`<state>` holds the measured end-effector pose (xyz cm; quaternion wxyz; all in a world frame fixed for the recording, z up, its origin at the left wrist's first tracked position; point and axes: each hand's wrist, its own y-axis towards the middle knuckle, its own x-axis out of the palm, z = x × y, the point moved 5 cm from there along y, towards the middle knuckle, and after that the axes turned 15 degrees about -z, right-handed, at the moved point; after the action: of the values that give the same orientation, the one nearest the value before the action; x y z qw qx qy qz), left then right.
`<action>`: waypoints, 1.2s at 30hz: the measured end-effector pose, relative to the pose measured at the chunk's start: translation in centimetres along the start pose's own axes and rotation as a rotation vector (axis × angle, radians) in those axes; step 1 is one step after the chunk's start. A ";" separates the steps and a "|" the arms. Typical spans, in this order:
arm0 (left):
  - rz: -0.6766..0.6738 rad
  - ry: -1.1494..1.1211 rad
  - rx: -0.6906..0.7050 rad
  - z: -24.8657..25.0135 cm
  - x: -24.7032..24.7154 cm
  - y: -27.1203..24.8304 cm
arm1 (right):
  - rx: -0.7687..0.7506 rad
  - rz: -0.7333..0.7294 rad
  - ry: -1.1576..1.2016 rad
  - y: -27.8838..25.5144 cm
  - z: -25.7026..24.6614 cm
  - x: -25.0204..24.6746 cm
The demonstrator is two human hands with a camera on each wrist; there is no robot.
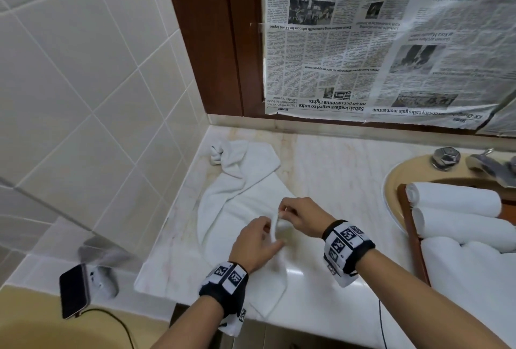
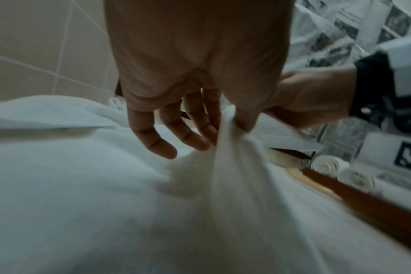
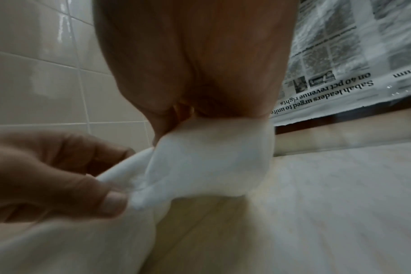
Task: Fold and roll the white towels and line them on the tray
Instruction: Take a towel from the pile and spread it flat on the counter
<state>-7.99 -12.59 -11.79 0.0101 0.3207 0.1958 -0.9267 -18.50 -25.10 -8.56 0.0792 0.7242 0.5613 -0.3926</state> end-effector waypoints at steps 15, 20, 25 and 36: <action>0.071 -0.216 0.116 -1.5 -3.1 -1.7 | 0.027 0.075 -0.305 -1.6 1.5 4.6; 0.049 -0.274 0.120 -1.3 -3.0 -2.1 | 0.222 0.241 -0.465 -0.9 1.4 5.7; 0.047 -0.293 0.125 -2.0 -3.3 -2.4 | 0.156 0.229 -0.349 -1.1 1.8 5.6; 0.075 -0.250 0.136 -1.1 -4.3 -3.0 | 0.235 0.265 -0.179 -0.8 2.0 6.3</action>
<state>-4.36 -9.85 -8.98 0.0471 0.2099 0.1175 -0.9695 -19.77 -21.17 -13.82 0.0945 0.7584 0.4019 -0.5043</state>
